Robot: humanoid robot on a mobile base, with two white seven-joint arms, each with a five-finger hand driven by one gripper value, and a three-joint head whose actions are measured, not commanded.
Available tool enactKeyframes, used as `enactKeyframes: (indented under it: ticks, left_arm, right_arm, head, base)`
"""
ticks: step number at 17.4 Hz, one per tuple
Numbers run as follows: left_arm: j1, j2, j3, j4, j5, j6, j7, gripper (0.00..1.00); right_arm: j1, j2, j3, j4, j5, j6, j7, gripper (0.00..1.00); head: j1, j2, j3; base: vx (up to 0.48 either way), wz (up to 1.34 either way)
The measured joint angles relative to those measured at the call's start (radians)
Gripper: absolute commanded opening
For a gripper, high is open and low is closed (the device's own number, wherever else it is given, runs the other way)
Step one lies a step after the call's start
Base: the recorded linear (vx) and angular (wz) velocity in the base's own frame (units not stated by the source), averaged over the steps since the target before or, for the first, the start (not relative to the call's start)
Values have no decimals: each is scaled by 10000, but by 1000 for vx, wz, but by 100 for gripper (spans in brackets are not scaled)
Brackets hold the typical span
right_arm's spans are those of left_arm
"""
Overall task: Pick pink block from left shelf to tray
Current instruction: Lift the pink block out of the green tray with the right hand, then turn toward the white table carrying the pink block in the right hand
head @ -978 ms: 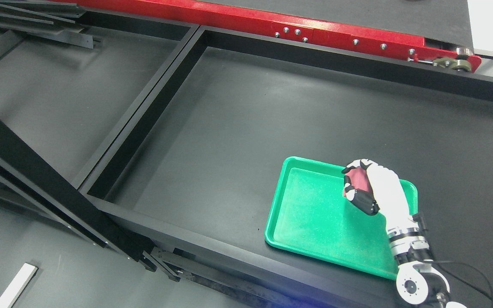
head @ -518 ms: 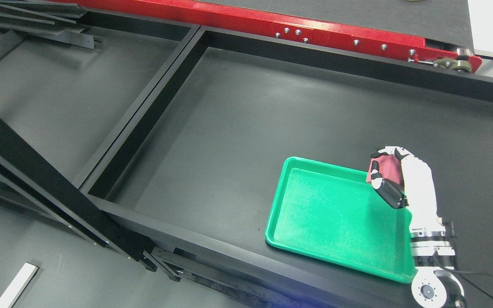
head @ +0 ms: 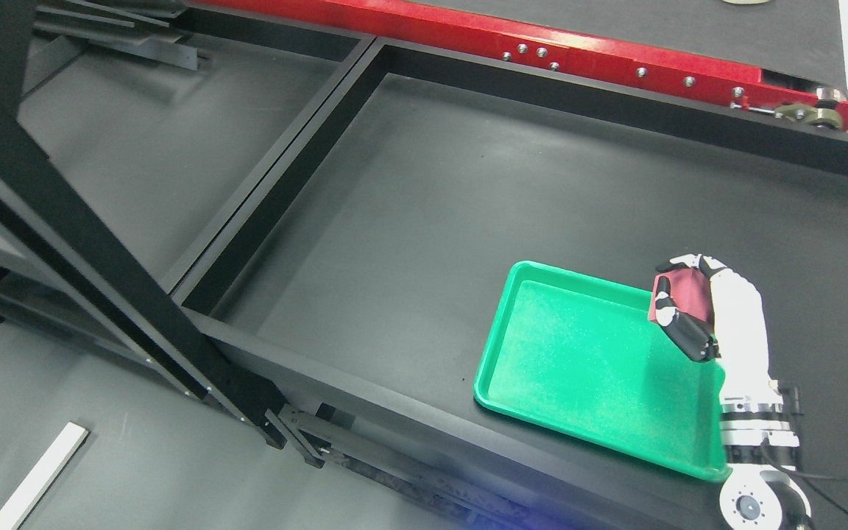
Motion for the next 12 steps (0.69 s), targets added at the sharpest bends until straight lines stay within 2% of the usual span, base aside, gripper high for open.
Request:
enactKeyframes:
  ticks: [6,12]
  left_arm:
    - [0,0,0,0,0,0,0,100]
    - [-1,0,0,0,0,0,0,100]
  right_arm:
    - [26,0,-76,-39,-28,-3,-1,2]
    - [34,0,-117,-60,-41,-22,-1,2]
  head:
    - [0,0,0]
    - [0,0,0]
  base:
    - [-55,258]
    - [-72,480]
